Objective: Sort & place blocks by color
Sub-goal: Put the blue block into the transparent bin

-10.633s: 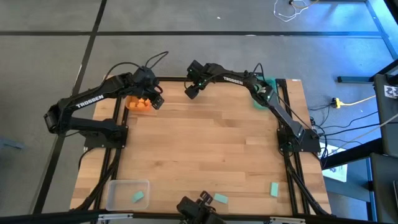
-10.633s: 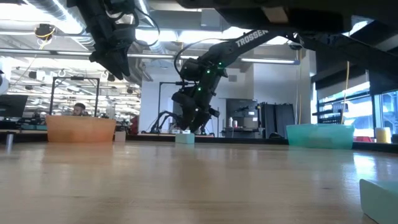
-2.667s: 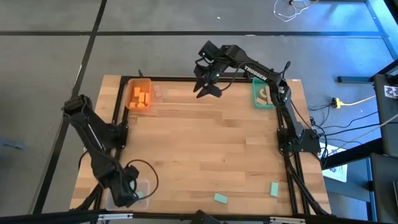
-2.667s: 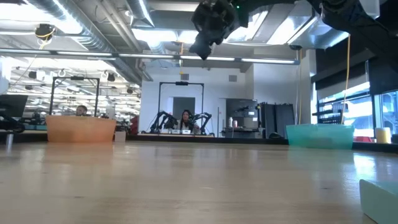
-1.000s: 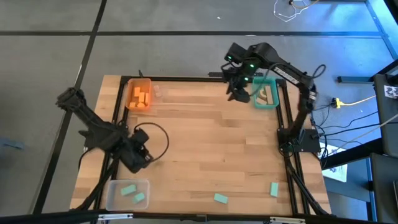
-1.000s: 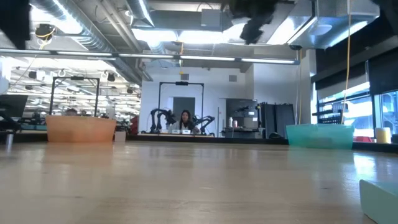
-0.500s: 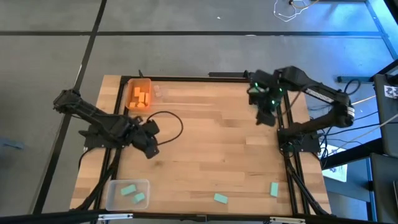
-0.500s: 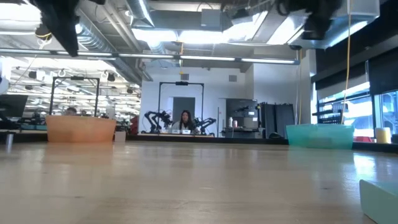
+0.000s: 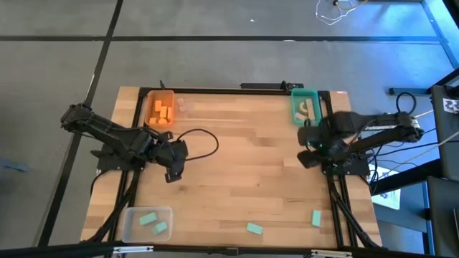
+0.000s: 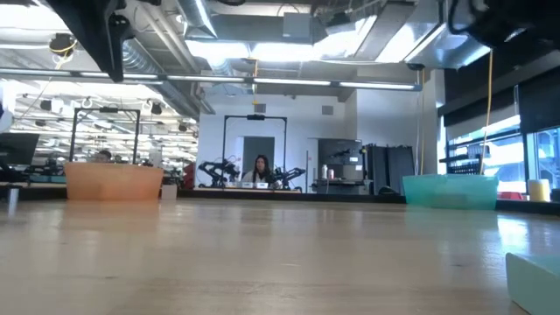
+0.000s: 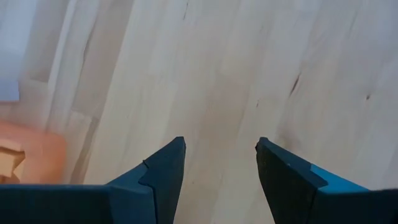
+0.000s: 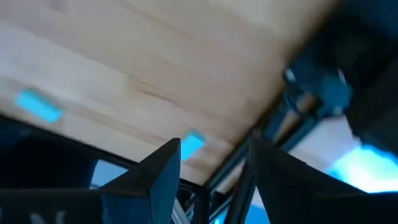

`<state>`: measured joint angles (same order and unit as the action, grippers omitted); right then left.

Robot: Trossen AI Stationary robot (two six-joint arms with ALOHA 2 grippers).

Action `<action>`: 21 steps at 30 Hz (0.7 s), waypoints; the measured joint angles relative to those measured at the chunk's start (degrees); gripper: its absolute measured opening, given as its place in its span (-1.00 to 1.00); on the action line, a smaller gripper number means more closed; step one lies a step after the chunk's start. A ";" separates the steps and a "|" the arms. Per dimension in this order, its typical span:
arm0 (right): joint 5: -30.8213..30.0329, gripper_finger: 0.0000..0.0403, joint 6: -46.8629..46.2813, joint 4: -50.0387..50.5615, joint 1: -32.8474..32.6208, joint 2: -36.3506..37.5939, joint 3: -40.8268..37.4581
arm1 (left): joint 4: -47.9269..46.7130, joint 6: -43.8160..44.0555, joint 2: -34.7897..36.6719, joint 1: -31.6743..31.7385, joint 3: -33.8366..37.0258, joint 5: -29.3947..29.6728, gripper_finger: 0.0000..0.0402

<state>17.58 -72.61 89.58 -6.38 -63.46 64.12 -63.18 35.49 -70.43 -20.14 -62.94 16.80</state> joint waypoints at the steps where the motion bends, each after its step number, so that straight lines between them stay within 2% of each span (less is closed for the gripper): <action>1: 0.05 -0.04 -3.98 -0.10 -2.06 0.42 -1.28 | 0.13 -0.12 0.02 0.00 0.00 0.00 -0.06; 5: 0.32 -0.04 -17.85 -4.20 -9.67 1.49 -6.15 | 0.03 -0.20 0.37 0.00 0.00 -0.47 -0.06; 13: 0.47 -0.04 -33.57 -21.41 -21.93 1.53 -13.82 | 0.50 -3.68 0.82 0.00 0.00 -1.30 -0.06; 21: 0.93 -0.04 -55.40 -33.35 -33.48 1.51 -20.61 | 0.99 -6.10 1.18 0.00 0.00 -1.29 -0.06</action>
<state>18.51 -128.01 56.23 -39.86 -61.95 43.52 -62.19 29.39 -69.25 -20.14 -62.94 15.51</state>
